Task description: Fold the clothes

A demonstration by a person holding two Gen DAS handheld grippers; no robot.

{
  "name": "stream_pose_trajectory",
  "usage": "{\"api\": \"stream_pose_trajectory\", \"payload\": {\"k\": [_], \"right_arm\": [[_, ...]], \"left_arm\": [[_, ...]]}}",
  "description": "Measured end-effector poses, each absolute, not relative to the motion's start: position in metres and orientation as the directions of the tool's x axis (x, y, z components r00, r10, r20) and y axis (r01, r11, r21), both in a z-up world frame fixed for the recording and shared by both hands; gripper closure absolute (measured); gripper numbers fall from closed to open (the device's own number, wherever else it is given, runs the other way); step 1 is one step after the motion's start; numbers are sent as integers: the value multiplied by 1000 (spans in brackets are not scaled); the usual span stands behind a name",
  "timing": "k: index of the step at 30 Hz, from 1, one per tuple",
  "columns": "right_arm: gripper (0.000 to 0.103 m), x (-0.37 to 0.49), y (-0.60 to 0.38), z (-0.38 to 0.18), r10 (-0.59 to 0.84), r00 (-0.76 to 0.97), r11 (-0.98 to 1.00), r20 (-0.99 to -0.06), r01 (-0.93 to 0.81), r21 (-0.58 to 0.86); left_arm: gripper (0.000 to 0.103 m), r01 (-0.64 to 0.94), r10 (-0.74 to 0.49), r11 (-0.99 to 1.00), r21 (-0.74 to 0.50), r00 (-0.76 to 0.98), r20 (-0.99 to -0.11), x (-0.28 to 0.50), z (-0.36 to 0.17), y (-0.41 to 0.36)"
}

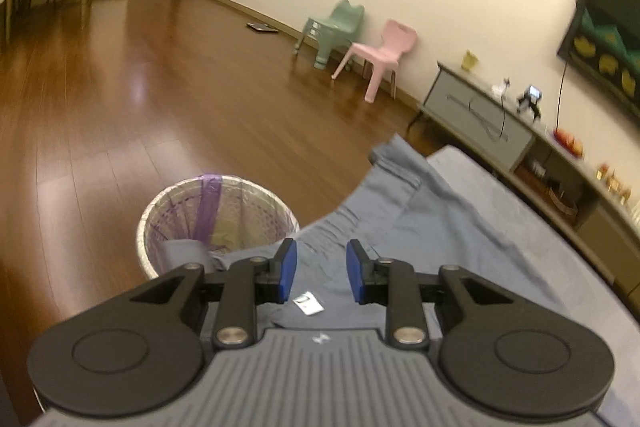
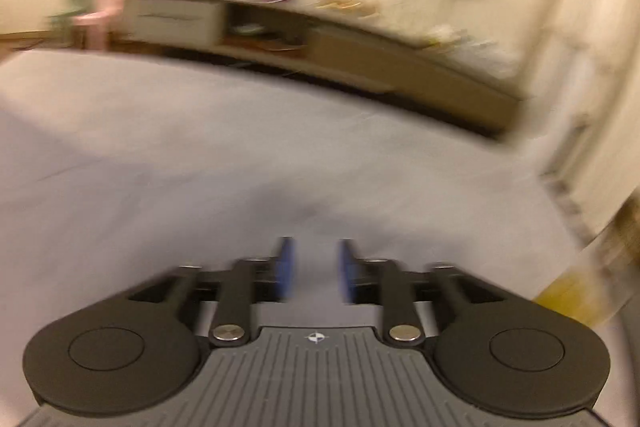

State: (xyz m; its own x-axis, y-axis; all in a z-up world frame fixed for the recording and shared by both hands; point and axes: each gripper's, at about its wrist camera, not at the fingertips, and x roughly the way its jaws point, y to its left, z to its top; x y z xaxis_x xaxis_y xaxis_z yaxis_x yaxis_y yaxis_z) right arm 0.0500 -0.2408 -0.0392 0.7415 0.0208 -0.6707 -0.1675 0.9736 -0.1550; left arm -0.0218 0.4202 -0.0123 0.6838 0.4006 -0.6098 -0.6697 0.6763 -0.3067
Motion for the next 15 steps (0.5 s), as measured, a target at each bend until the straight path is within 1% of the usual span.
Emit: {"api": "stream_pose_trajectory", "payload": {"k": [1, 2, 3, 4, 6, 7, 9, 10, 12, 14, 15], "right_arm": [[61, 42, -243, -52, -2, 719, 972, -695, -163, -171], [58, 36, -255, -61, -34, 733, 978, -680, -115, -173], [50, 33, -270, -62, -71, 745, 987, -664, -43, -153], [51, 32, -278, -59, -138, 741, 985, -657, 35, -168], [52, 29, -286, -50, -301, 716, 952, -630, 189, -240], [52, 25, -281, -42, -320, 723, 946, -613, 211, -246], [52, 14, -240, -22, -228, 788, 969, -572, 125, -215], [52, 8, -206, -15, -155, 816, 977, -556, 43, -209], [50, -5, -134, -3, 12, 845, 969, -535, -142, -202], [45, -21, -47, 7, 227, 823, 908, -521, -372, -192], [39, -32, -1, 11, 342, 785, 849, -517, -494, -187]], "left_arm": [[77, -679, 408, 661, -321, 684, -605, -29, -11, 424], [77, -681, 409, 646, -345, 690, -597, -37, -10, 428], [77, -689, 413, 623, -370, 692, -593, -49, -10, 434], [77, -697, 417, 599, -395, 692, -589, -60, -10, 439], [76, -706, 406, 543, -455, 695, -593, -84, -12, 450], [76, -705, 395, 516, -486, 700, -596, -96, -14, 456], [75, -706, 377, 470, -529, 703, -604, -114, -20, 465], [74, -709, 370, 453, -541, 701, -610, -120, -23, 470], [71, -705, 338, 429, -565, 705, -623, -123, -33, 475], [71, -701, 307, 404, -587, 709, -635, -126, -44, 481], [71, -699, 290, 392, -598, 711, -641, -127, -49, 484]]}}
